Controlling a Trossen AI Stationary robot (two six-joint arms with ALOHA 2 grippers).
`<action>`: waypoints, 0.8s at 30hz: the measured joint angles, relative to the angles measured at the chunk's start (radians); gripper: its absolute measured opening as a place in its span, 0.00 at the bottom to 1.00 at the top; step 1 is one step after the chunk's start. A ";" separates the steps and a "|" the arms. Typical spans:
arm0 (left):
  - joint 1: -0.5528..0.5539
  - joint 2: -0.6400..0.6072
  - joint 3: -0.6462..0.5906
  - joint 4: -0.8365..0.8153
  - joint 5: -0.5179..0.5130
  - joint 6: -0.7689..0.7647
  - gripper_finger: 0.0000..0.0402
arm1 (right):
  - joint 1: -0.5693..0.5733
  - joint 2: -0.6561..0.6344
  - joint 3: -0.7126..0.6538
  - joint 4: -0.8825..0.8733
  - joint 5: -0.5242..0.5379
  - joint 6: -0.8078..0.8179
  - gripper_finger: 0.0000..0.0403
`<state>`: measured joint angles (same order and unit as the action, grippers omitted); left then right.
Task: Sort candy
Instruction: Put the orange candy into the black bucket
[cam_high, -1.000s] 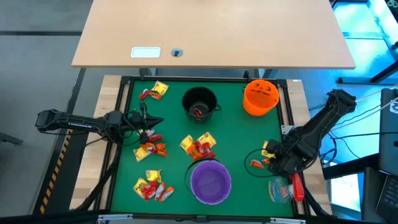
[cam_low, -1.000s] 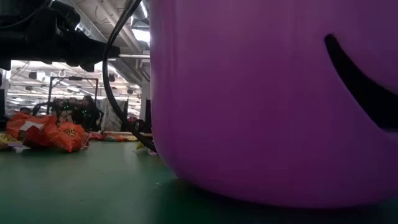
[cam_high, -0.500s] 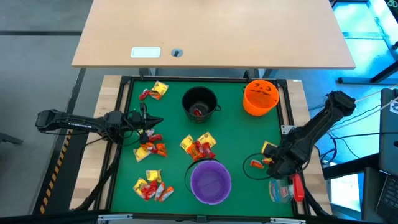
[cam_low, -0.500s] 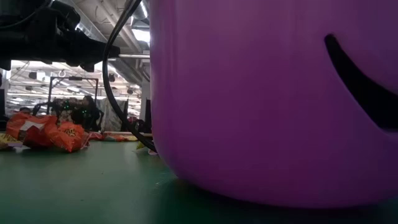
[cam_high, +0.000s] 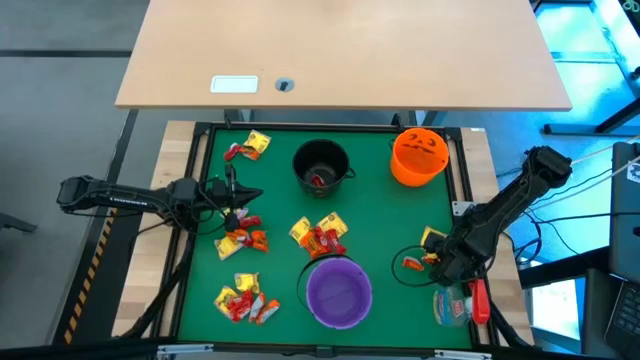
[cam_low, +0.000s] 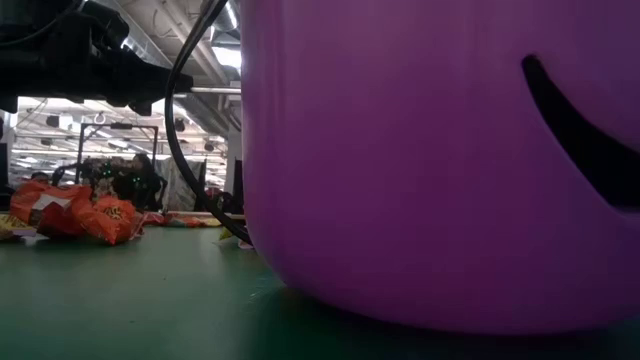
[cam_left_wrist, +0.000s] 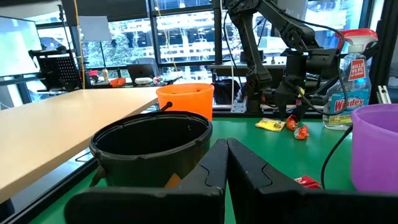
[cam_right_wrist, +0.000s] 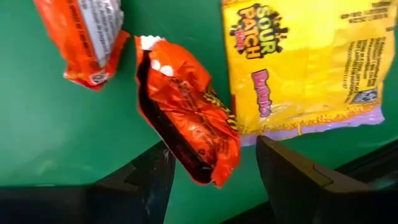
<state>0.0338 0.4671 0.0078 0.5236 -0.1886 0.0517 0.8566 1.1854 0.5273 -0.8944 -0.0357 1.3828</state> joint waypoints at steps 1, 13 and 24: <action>0.000 0.000 0.000 0.000 0.000 0.000 0.00 | 0.000 0.000 0.000 0.006 0.000 -0.001 0.53; -0.009 0.000 0.000 0.000 0.000 -0.016 0.00 | 0.000 -0.001 0.000 0.034 -0.001 -0.025 0.15; -0.009 0.000 0.000 0.000 0.000 -0.021 0.00 | 0.001 -0.005 0.050 0.003 0.041 0.000 0.07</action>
<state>0.0250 0.4671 0.0078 0.5240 -0.1883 0.0311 0.8573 1.1805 0.5777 -0.8911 0.0055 1.3826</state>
